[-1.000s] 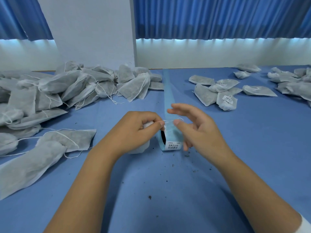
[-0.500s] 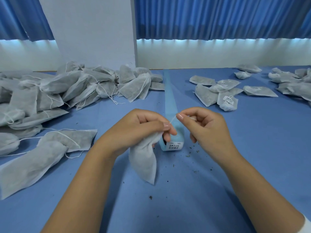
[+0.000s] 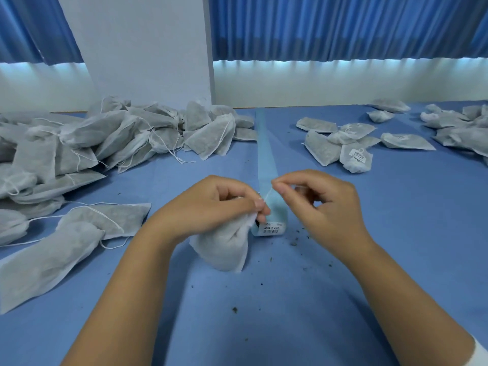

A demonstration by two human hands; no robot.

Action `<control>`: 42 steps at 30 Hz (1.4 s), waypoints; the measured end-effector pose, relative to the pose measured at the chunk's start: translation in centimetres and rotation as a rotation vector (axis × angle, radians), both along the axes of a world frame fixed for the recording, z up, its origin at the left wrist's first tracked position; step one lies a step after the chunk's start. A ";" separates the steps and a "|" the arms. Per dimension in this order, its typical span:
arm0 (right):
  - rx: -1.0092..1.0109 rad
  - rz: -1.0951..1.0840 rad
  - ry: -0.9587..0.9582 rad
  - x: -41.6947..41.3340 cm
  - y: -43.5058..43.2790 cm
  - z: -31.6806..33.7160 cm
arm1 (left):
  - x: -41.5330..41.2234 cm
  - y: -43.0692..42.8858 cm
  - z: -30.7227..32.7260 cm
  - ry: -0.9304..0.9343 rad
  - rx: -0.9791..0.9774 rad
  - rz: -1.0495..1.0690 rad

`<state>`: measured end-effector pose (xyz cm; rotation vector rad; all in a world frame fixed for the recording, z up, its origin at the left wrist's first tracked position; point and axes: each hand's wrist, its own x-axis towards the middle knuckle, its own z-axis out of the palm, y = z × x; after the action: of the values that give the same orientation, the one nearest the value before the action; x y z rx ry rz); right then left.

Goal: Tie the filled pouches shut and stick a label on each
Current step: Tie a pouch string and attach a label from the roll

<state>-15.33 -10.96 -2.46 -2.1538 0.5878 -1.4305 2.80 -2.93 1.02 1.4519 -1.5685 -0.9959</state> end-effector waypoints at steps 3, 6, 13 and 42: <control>0.075 -0.005 -0.029 -0.1 -0.3 0.1 | -0.9 0.4 0.3 0.032 0.085 -0.145; 0.217 0.043 0.069 0.2 -0.7 -0.2 | -1.6 0.4 0.4 0.134 0.096 -0.188; 0.280 -0.049 0.041 0.3 -0.6 -0.2 | -1.2 0.0 0.5 0.339 0.009 -0.007; 0.477 0.341 -0.068 0.8 0.3 -0.2 | -1.7 -0.9 -0.4 0.129 -0.028 0.094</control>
<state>-14.49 -10.67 -2.70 -1.7210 0.4529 -1.0488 1.12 -3.82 0.61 1.4012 -1.4039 -0.9882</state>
